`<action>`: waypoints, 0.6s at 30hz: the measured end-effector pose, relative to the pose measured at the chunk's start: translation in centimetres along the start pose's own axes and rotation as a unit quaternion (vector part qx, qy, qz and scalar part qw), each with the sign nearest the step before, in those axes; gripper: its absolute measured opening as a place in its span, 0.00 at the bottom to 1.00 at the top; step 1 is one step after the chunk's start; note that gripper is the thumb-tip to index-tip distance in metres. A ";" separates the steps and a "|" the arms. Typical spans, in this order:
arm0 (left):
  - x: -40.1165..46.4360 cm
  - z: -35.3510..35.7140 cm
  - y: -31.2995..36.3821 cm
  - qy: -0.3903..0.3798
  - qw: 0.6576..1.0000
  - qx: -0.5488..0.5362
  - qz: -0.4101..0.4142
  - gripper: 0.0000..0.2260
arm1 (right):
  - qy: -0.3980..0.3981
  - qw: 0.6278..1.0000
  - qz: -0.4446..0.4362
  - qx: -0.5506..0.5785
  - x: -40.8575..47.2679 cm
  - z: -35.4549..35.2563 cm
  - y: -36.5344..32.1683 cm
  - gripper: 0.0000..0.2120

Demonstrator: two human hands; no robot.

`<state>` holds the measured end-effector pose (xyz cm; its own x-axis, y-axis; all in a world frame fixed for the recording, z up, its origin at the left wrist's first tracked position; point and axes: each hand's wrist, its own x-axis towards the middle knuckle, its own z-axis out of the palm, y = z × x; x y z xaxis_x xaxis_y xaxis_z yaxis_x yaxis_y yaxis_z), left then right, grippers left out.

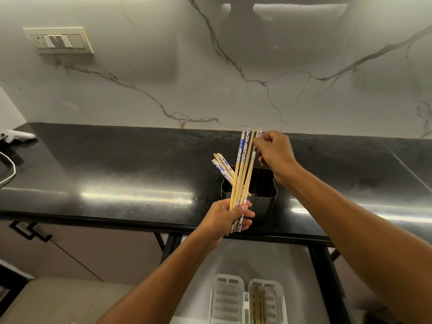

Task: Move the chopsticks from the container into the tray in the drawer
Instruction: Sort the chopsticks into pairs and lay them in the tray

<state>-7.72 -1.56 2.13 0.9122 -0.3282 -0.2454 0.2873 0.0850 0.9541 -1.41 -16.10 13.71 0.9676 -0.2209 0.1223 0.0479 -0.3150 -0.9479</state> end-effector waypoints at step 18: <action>0.8 0.1 3.9 0.079 0.969 -0.233 0.038 0.09 | 0.066 0.993 -0.062 0.073 -5.8 0.6 2.0 0.05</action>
<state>-5.87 -1.56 5.68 0.9584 -0.1600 -0.2365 0.2855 0.5303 0.7983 -6.82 -14.92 10.95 0.9114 -0.3108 0.2697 0.2101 -0.2121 -0.9544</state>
